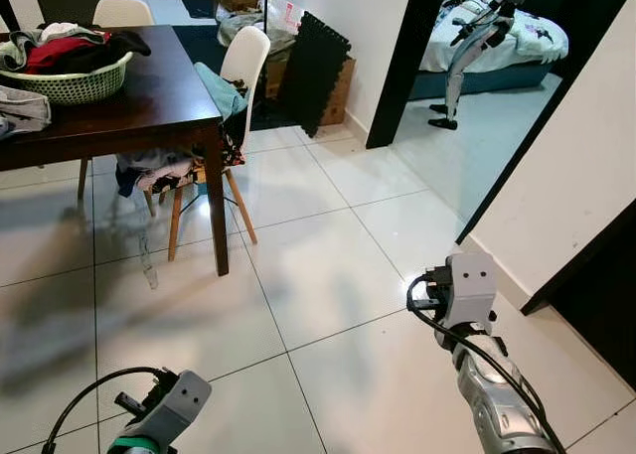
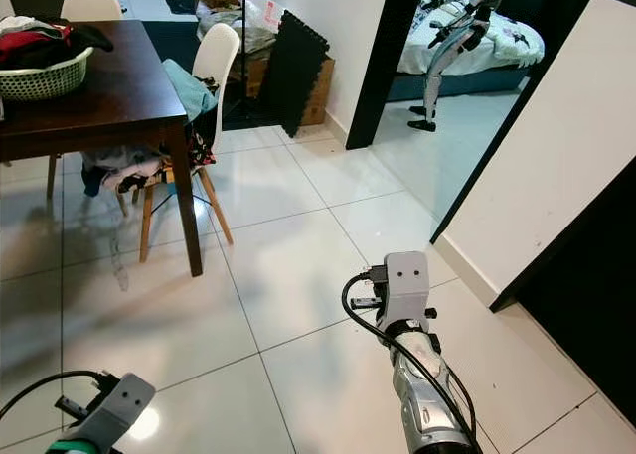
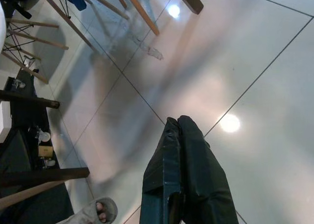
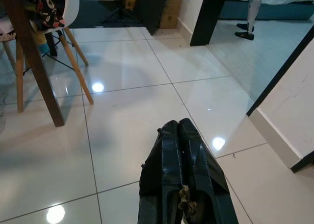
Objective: Hang hanger
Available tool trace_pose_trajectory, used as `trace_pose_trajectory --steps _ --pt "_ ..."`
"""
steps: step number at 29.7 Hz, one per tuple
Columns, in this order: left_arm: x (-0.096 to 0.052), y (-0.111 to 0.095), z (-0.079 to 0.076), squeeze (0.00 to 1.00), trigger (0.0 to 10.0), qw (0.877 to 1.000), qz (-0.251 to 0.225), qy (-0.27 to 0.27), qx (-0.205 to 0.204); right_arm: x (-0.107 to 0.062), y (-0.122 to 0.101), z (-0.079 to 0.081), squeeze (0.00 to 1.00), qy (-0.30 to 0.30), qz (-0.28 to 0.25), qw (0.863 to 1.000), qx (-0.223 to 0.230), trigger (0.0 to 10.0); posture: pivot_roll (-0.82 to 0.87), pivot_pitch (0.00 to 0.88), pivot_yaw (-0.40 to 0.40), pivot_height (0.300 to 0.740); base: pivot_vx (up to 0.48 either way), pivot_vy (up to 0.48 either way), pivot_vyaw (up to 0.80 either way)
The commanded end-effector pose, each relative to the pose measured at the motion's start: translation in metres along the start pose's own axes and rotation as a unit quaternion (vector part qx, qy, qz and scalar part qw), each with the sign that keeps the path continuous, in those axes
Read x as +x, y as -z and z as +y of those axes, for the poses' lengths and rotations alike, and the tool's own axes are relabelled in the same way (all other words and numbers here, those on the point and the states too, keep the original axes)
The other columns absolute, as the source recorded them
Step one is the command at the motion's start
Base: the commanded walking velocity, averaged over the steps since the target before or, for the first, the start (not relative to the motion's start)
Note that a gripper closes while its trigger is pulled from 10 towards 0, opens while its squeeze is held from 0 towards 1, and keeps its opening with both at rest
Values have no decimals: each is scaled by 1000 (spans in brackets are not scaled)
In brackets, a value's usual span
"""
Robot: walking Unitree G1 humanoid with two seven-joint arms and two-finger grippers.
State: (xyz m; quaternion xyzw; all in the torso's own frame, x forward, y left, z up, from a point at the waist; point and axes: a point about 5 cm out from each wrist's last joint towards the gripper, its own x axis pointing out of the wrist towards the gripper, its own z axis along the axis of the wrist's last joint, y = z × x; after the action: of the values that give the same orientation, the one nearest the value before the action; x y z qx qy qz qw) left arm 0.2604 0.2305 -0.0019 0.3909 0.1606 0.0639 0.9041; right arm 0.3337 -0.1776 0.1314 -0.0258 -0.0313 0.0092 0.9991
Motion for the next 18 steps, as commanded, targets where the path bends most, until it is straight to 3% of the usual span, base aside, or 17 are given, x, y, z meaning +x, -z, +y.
trace_pose_trajectory --steps 1,5,9,12,18 --pt "-5 7 -7 0 10000 1000 13 12 9 -1 4 -3 0 4 9 1000 1 10000 45 79 -53 740 0 0 0" --pt "-5 5 -8 0 10000 1000 12 12 9 -1 3 -7 0 9 9 1000 1 10000 73 87 -60 740 0 0 0" --pt "-4 6 -7 0 10000 1000 13 12 9 1 2 1 0 3 7 1000 3 10000 42 74 -52 740 0 0 0" --pt "-5 -2 -11 0 10000 999 -15 32 18 0 0 1 0 5 3 1000 8 10000 44 74 -52 740 0 0 0" --pt "-5 -3 -11 0 10000 999 -18 33 18 -3 4 -2 0 8 8 1000 5 10000 33 81 -47 740 0 0 0"
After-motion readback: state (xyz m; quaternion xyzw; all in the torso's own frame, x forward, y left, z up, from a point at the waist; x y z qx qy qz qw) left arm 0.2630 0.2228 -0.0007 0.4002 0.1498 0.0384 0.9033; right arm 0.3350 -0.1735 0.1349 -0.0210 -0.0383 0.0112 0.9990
